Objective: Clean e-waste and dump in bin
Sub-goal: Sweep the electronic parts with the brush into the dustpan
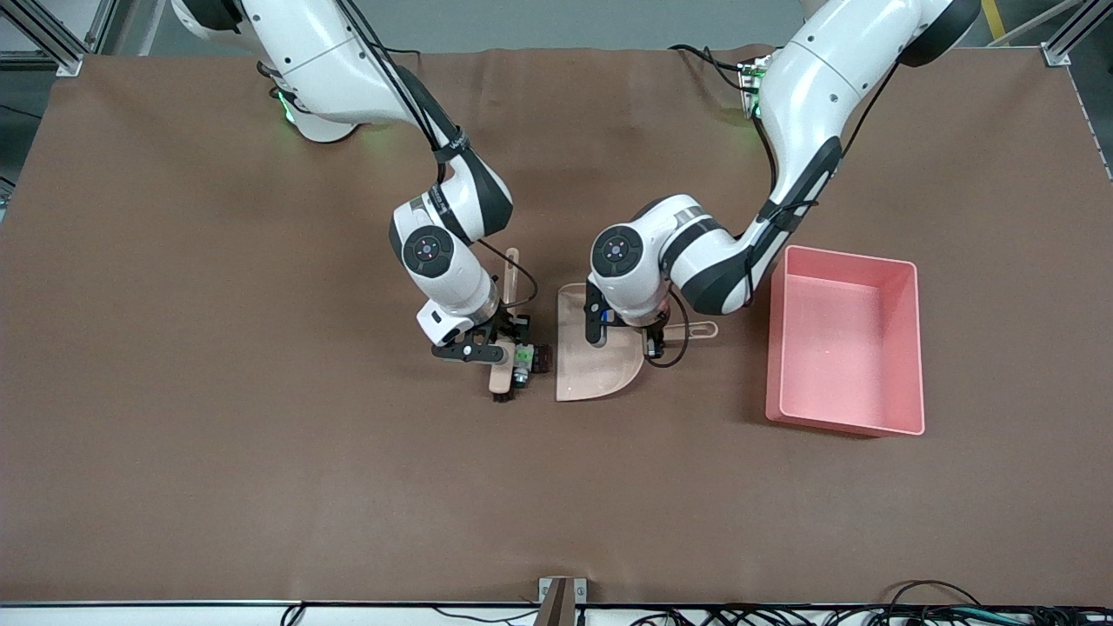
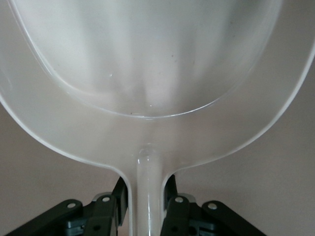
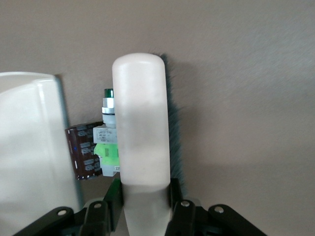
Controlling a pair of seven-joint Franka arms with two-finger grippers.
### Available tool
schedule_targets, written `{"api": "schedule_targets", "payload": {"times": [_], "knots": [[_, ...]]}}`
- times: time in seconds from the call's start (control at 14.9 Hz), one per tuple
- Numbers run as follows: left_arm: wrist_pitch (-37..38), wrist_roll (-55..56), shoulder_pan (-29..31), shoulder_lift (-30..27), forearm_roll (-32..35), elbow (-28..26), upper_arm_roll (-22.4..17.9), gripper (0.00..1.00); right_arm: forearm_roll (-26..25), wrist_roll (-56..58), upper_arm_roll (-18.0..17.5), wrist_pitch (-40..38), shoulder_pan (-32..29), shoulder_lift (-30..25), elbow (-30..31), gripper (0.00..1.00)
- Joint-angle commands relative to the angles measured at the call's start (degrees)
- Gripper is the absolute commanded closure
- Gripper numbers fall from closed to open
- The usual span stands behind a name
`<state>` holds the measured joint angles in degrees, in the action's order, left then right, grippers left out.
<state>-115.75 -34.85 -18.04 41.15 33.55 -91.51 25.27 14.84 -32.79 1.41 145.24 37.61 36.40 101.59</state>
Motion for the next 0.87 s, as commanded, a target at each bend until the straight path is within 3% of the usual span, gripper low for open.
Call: {"api": "schedule_targets", "payload": {"times": [0.0,0.27,0.8], "knots": [[0.7,0.31,-0.59,1.3,0.81,1.68,0.05,1.0,1.95,0.0,-0.88,0.05,0.36,1.56,-2.0,0.99],[0.7,0.13,-0.68,1.91,0.73,2.12,0.05,0.99,2.21,-0.52,-2.9,0.05,0.45,3.06,-4.29,0.99],[0.7,0.22,-0.85,1.82,1.08,2.12,-0.04,0.99,2.3,-1.4,-3.25,0.13,3.7,5.08,-7.81,0.99]]}}
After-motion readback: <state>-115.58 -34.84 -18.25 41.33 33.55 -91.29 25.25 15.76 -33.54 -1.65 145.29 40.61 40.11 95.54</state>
